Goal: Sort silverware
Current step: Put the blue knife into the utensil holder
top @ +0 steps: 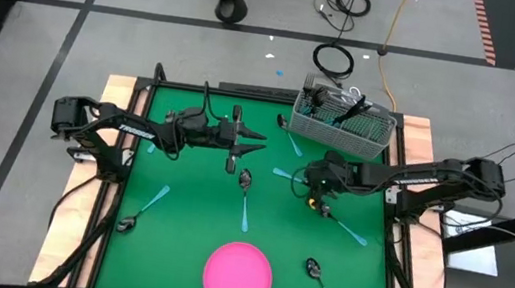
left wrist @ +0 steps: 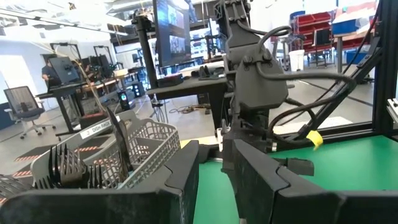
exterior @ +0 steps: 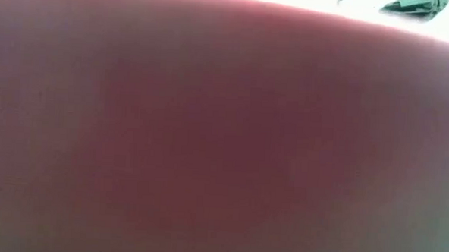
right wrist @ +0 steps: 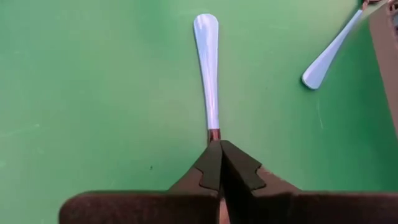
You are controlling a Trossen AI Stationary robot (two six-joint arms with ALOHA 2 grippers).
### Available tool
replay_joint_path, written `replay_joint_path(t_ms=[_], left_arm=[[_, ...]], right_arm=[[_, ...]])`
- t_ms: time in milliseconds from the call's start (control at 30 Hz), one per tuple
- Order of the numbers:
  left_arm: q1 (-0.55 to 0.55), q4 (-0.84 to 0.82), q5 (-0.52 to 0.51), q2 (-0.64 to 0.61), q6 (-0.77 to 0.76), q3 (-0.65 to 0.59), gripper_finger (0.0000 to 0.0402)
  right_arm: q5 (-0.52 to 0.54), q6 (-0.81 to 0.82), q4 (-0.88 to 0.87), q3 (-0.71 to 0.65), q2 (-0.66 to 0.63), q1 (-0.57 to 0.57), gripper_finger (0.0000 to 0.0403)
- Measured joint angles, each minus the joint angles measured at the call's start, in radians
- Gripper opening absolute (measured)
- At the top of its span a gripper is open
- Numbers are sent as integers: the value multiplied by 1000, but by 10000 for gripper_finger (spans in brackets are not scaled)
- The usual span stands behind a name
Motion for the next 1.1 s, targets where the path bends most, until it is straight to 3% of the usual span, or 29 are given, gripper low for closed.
replay_joint_path(t_ms=[233,400,500,767,933,1100], left_arm=[[0,-34,-8,0,-10,1,100],[-1,-404,-77,30,-2,145,100],[-11,-535,-96,113,19,264,100],[-21,-886,77,428,52,615,100],[-31,-961,129,602,52,798,100],[-32,-1054,146,719,53,934,100]], right_arm=[[-10,-4,-14,1,0,0,9],[11,6,-93,1,-71,0,34],[52,25,-113,1,-140,2,44],[85,79,-195,-12,-331,48,49],[200,102,-241,-13,-431,104,50],[232,95,-252,-13,-481,158,50]])
